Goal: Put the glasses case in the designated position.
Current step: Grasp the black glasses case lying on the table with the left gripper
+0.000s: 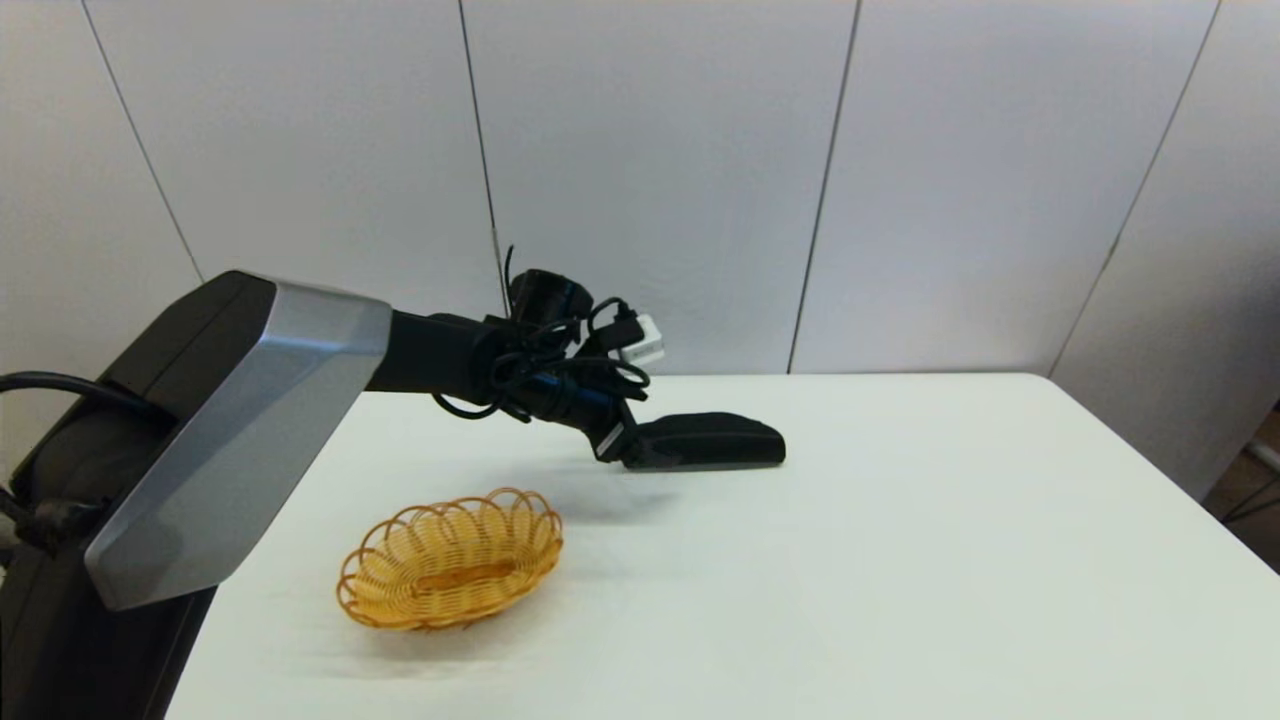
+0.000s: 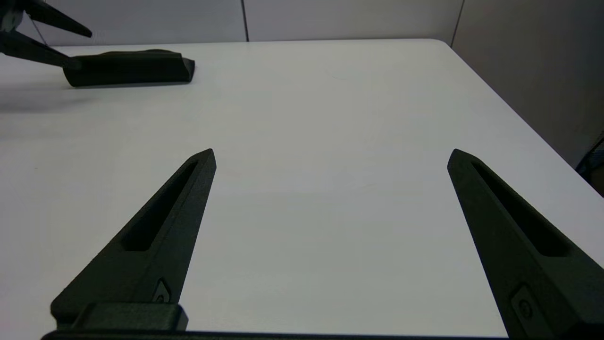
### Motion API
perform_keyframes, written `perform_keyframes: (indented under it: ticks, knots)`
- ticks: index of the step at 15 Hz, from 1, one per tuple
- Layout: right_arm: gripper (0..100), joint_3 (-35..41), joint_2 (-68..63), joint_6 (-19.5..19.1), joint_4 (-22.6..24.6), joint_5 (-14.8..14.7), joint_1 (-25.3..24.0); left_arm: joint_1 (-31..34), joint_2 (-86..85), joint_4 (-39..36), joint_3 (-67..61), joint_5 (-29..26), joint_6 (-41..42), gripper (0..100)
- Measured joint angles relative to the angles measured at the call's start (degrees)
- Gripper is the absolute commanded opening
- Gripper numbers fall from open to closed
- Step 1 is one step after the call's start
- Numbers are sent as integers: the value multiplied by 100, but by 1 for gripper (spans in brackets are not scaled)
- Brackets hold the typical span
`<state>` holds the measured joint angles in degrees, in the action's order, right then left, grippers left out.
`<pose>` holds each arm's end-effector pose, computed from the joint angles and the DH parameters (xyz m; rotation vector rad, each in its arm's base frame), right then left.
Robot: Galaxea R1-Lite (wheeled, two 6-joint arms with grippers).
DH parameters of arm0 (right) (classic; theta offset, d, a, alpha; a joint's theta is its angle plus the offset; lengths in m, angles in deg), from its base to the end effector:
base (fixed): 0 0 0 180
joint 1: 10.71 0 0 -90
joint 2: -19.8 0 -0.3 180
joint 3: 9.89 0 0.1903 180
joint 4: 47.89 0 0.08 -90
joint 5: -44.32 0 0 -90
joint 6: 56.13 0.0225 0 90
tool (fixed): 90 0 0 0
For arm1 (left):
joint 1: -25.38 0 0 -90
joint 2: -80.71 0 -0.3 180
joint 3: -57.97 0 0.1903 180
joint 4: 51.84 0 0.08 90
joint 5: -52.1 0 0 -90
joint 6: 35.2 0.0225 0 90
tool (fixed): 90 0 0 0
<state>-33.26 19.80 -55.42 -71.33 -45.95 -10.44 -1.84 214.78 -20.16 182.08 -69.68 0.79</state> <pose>-0.0228 0.0000 0.0754 0.0124 0.0012 -0.0094 0.4127 -0.2256 0.1168 0.5144 0.4229 -1.1839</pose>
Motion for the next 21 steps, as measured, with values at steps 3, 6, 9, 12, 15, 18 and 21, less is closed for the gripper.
perform_keyframes:
  ticks: [3, 6, 9, 12, 15, 18, 21]
  knots:
    - [100, 0, 0, 0, -2, 0, 0, -1, 51, 30, 16, 6, -2, 100]
    - [100, 0, 0, 0, -2, 0, 0, -22, 63, 130, 16, 6, -5, 100]
    - [100, 0, 0, 0, -2, 0, 0, -78, 101, 133, 16, 12, -29, 100]
    - [100, 0, 0, 0, -2, 0, 0, -108, 146, 119, 20, 11, -38, 100]
    - [100, 0, 0, 0, -2, 0, 0, -168, 176, 105, 30, 15, -79, 100]
    - [100, 0, 0, -2, -2, 0, -2, -201, 208, 15, 79, 9, -265, 100]
    - [100, 0, 0, -2, -2, 2, 0, -194, 239, -96, 94, 6, -355, 100]
